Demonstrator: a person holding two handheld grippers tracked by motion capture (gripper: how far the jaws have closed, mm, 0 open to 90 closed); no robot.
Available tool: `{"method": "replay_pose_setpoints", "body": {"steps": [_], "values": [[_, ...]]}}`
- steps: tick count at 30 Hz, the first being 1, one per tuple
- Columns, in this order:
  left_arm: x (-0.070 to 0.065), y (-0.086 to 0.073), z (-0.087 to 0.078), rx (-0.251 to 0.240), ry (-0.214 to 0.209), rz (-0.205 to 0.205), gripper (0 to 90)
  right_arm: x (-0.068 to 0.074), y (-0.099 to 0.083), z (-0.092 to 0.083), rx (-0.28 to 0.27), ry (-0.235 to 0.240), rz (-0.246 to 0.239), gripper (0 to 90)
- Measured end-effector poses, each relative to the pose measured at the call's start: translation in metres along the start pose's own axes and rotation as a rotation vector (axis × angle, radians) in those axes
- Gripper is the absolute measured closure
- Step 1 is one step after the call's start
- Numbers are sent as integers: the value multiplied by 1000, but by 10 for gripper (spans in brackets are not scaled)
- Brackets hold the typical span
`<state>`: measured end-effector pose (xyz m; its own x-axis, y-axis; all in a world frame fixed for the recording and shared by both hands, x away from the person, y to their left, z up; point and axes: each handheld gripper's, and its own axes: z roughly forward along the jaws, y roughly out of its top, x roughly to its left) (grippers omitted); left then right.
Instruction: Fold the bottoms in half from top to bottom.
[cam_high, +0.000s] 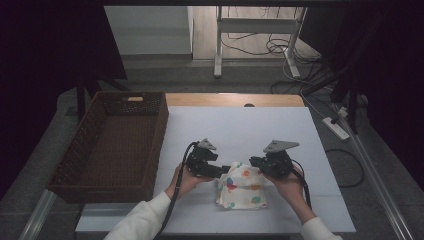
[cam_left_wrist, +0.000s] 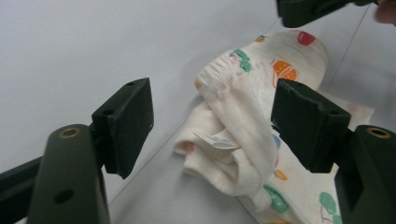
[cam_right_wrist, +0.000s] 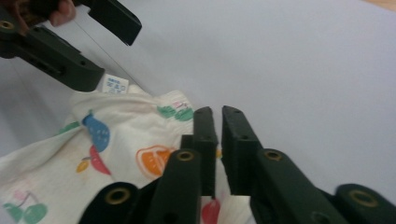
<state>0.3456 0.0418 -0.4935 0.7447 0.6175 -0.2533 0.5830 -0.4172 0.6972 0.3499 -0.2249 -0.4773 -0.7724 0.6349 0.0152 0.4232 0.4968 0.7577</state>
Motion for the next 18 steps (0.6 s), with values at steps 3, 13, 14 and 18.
{"method": "replay_pose_setpoints", "body": {"steps": [3, 13, 14, 18], "values": [[2, 0, -1, -4, 4, -4, 293, -6, 4, 12, 12, 20, 23, 884], [7, 0, -6, -18, 22, -14, 288, -16, 9, 42, 60, 76, 39, 882], [8, 0, -7, -19, 23, -15, 287, -16, 8, 44, 69, 81, 40, 882], [9, 0, -8, -21, 32, -17, 280, -14, 5, 47, 98, 98, 39, 871]]}}
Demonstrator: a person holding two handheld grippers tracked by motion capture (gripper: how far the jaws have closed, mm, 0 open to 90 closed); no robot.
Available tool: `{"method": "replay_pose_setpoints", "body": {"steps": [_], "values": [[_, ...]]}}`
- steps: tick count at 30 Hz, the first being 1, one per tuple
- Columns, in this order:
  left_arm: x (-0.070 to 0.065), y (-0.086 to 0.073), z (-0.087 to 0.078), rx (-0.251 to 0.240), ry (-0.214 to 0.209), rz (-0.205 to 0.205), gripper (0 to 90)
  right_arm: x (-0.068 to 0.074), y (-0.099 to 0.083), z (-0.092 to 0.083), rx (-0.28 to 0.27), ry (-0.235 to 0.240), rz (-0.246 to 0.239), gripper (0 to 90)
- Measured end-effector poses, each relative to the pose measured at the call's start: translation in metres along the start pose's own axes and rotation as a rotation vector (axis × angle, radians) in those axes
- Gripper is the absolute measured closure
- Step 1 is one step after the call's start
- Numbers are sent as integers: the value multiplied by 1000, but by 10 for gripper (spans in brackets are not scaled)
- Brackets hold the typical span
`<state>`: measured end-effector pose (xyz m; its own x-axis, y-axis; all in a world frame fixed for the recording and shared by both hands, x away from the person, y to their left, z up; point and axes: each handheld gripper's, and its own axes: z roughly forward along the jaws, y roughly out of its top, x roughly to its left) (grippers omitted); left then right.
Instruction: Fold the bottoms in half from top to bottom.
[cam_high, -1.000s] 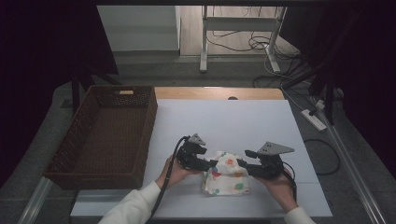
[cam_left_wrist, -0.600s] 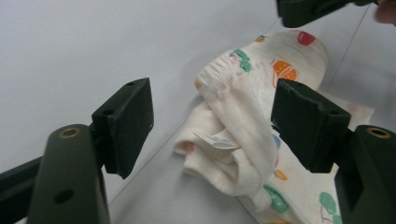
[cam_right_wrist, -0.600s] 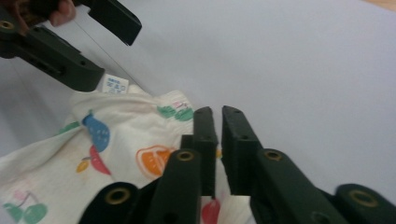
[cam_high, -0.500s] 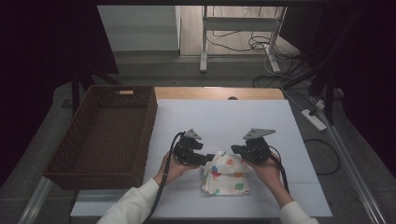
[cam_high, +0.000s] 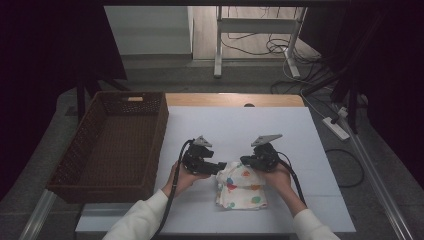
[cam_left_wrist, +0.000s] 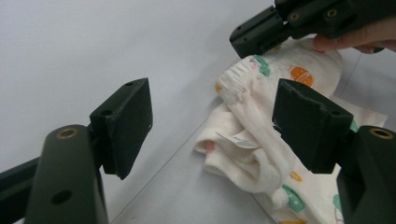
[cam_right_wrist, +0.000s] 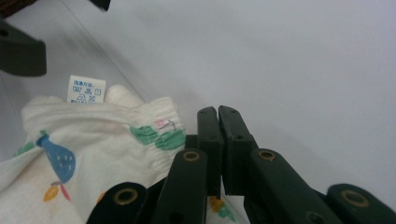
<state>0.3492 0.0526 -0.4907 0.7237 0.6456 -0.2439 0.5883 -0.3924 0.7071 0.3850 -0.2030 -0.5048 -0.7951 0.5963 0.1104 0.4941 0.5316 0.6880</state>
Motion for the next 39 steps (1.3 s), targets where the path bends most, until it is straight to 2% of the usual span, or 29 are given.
{"method": "replay_pose_setpoints", "body": {"steps": [8, 13, 23, 26, 33, 39], "values": [[2, 0, -4, -9, 4, -4, 278, 8, -3, -1, 13, 32, -23, 872], [3, 0, -5, -11, 4, -10, 278, 14, -6, -10, 2, 47, -31, 872], [4, 0, -5, -11, 8, -10, 273, 32, -15, -31, -26, 68, -77, 871], [4, 0, -6, -11, 8, -12, 273, 39, -18, -37, -27, 79, -97, 871], [6, 0, -8, -19, 7, -21, 273, 52, -25, -48, -33, 103, -115, 871], [6, 0, -9, -20, 10, -19, 273, 65, -36, -56, -16, 116, -121, 861]]}}
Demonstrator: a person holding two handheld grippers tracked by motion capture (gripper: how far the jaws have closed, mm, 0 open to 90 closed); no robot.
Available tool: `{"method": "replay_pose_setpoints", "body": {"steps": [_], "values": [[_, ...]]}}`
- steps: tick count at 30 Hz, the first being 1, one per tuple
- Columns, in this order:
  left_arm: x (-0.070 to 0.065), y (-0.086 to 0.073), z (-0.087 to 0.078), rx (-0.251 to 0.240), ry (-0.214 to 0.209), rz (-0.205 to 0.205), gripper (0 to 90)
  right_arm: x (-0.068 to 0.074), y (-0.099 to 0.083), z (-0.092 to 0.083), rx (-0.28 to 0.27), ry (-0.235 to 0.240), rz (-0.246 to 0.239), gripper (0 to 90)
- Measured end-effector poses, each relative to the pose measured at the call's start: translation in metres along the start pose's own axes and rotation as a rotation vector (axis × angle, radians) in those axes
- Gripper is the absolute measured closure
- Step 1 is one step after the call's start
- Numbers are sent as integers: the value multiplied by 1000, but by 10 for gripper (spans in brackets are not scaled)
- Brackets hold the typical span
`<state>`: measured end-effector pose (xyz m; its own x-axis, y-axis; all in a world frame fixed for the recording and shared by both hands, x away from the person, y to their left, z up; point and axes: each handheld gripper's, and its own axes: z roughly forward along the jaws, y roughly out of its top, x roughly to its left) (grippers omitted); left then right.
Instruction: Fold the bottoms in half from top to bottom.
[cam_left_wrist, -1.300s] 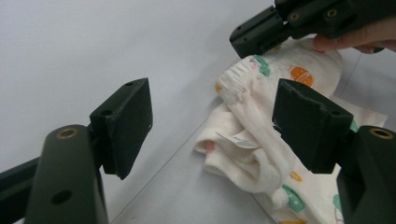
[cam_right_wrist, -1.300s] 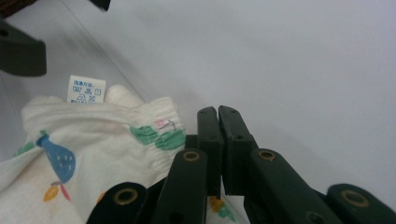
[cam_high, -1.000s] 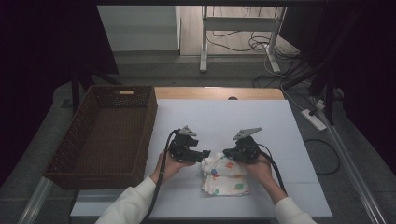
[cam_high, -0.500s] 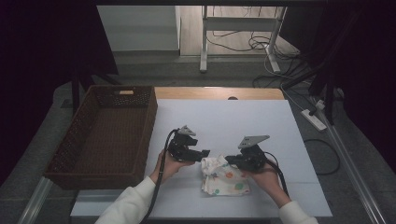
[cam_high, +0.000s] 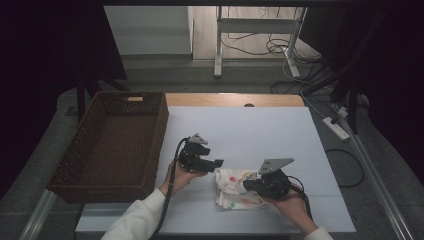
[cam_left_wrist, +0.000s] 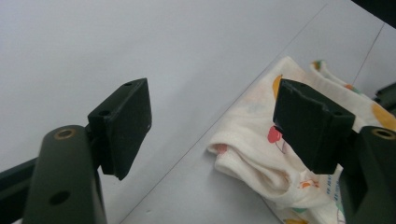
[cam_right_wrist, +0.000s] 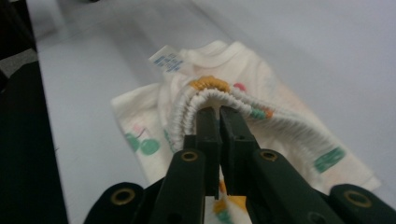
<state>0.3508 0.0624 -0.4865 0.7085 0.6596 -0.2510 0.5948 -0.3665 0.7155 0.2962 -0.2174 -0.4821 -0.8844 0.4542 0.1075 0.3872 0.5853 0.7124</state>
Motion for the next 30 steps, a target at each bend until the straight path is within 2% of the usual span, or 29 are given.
{"method": "replay_pose_setpoints", "body": {"steps": [3, 6, 10, 13, 18, 22, 26, 30], "values": [[-2, 0, 0, -1, -1, 3, 273, 8, -2, -8, -14, -3, -5, 861], [-3, 1, 1, 0, -1, 5, 273, 10, -2, -16, -45, -32, -17, 861], [-3, 1, 1, 1, -4, 0, 272, 5, 3, -26, -106, -71, 3, 862], [-3, 1, 2, -1, -5, -4, 272, -4, 8, -23, -112, -97, 2, 862], [-4, 1, 4, 5, -8, -2, 271, -25, 19, -4, -88, -126, 16, 862], [-4, 1, 4, 6, -9, 5, 271, -36, 27, 14, -51, -110, 29, 861], [-3, 0, 2, 6, -5, 0, 271, -39, 23, 23, 2, -102, 37, 862], [-3, 0, 0, 1, 0, 0, 271, -37, 21, 22, 4, -75, 48, 862]]}}
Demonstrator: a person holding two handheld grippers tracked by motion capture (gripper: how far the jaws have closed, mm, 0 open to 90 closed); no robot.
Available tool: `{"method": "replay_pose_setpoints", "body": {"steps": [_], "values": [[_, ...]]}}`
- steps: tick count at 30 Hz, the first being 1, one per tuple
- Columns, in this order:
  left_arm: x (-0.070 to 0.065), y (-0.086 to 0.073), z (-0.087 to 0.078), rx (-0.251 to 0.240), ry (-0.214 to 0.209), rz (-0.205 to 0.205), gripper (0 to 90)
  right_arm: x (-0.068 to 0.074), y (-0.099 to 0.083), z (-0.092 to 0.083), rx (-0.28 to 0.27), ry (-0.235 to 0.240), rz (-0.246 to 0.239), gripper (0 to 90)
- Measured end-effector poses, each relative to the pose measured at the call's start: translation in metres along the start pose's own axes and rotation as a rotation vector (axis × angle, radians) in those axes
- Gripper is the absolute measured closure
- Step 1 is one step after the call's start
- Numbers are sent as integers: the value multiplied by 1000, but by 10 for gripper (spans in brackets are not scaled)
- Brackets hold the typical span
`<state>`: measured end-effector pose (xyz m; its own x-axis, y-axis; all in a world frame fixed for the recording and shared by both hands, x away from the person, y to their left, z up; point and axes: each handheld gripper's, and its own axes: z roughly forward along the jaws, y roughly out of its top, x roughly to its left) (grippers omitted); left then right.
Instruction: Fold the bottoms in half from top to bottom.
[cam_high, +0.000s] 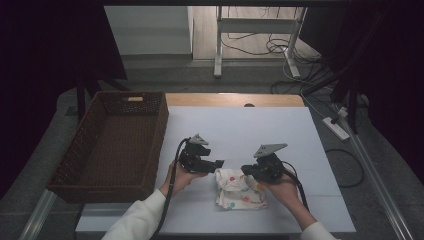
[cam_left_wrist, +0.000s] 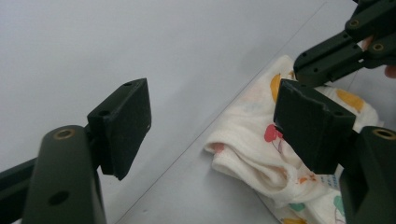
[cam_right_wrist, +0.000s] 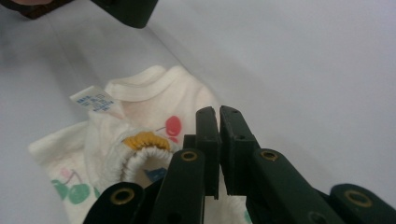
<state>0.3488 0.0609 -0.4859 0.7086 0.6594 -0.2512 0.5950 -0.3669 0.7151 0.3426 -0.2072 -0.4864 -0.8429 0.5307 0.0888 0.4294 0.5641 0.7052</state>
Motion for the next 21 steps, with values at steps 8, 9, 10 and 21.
{"method": "replay_pose_setpoints", "body": {"steps": [8, 9, 10, 21], "values": [[-1, 1, 0, 1, -1, 6, 269, 19, -4, -6, 20, 27, -38, 862], [-1, 1, 0, 1, -1, 5, 269, 21, -5, -7, 22, 29, -45, 861], [-1, 1, 0, 1, -1, 4, 269, 23, -7, -9, 25, 33, -51, 861], [-2, 1, 1, 5, -3, 6, 266, 49, -14, -11, 50, 107, -101, 861]]}}
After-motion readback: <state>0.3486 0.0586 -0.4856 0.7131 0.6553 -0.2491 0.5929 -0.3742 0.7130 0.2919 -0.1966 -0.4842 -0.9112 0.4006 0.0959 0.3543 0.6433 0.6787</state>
